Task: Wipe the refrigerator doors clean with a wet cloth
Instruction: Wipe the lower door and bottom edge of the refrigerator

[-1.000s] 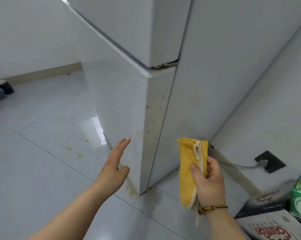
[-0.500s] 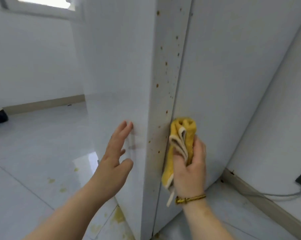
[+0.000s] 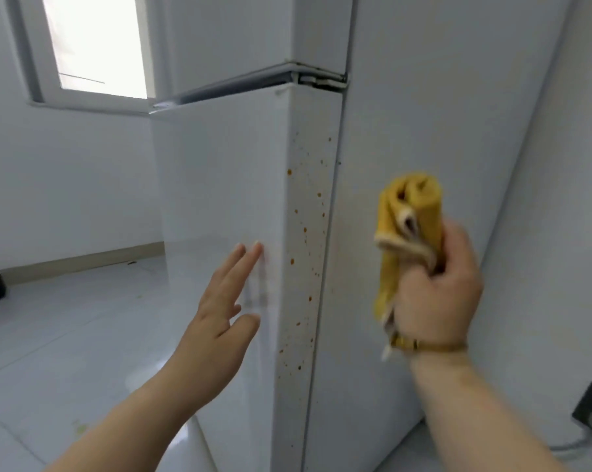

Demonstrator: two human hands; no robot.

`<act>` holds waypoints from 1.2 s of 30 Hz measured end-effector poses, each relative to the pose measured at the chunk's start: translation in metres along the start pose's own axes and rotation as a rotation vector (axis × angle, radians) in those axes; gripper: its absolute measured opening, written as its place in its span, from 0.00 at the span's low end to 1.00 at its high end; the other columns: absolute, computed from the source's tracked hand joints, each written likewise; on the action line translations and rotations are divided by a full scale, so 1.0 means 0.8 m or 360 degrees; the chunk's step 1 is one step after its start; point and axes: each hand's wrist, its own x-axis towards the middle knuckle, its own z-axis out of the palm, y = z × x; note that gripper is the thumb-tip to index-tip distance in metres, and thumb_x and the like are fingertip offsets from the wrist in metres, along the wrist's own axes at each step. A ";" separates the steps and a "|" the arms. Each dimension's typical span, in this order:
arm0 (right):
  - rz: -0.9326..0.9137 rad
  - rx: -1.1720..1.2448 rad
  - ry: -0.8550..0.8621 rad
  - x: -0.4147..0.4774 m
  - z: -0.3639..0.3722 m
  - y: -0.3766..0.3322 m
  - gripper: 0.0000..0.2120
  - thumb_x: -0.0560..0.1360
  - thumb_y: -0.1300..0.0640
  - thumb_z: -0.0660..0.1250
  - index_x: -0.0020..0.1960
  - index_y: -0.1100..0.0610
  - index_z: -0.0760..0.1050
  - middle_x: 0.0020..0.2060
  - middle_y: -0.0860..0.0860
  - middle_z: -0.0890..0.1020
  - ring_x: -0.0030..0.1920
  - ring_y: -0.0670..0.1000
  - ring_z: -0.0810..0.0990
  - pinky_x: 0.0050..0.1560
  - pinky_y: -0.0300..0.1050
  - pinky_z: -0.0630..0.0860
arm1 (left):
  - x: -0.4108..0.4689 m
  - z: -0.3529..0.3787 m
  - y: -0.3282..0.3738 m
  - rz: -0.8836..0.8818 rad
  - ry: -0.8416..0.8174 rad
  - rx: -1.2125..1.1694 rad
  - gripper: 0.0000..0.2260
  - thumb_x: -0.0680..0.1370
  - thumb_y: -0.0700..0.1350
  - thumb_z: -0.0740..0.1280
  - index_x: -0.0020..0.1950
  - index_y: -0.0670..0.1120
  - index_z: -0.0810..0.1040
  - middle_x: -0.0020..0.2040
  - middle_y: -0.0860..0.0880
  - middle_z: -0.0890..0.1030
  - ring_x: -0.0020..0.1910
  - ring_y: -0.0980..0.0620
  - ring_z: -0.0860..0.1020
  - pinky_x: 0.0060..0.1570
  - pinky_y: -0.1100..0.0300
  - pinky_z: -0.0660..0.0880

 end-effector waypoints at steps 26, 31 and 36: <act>-0.0940 -0.0200 -0.0176 0.026 0.076 -0.019 0.21 0.71 0.66 0.55 0.61 0.55 0.74 0.54 0.53 0.67 0.53 0.53 0.67 0.58 0.32 0.63 | 0.002 -0.014 0.005 -0.0090 -0.0182 -0.0057 0.40 0.72 0.34 0.57 0.54 0.83 0.50 0.64 0.79 0.48 0.56 0.86 0.55 0.49 0.79 0.68; -0.1015 -0.0223 -0.0277 0.027 0.059 -0.008 0.20 0.71 0.66 0.55 0.60 0.55 0.73 0.53 0.54 0.69 0.53 0.53 0.69 0.57 0.34 0.65 | 0.002 -0.016 0.006 -0.0100 -0.0242 -0.0071 0.37 0.68 0.39 0.57 0.53 0.84 0.50 0.61 0.83 0.46 0.56 0.87 0.55 0.50 0.79 0.68; -0.0313 0.0082 0.0238 0.091 0.106 -0.068 0.27 0.64 0.72 0.51 0.60 0.65 0.75 0.48 0.56 0.70 0.50 0.51 0.67 0.55 0.22 0.59 | 0.004 -0.019 -0.001 -0.0087 -0.0261 -0.0007 0.39 0.71 0.36 0.57 0.56 0.83 0.49 0.63 0.81 0.47 0.64 0.81 0.51 0.65 0.70 0.60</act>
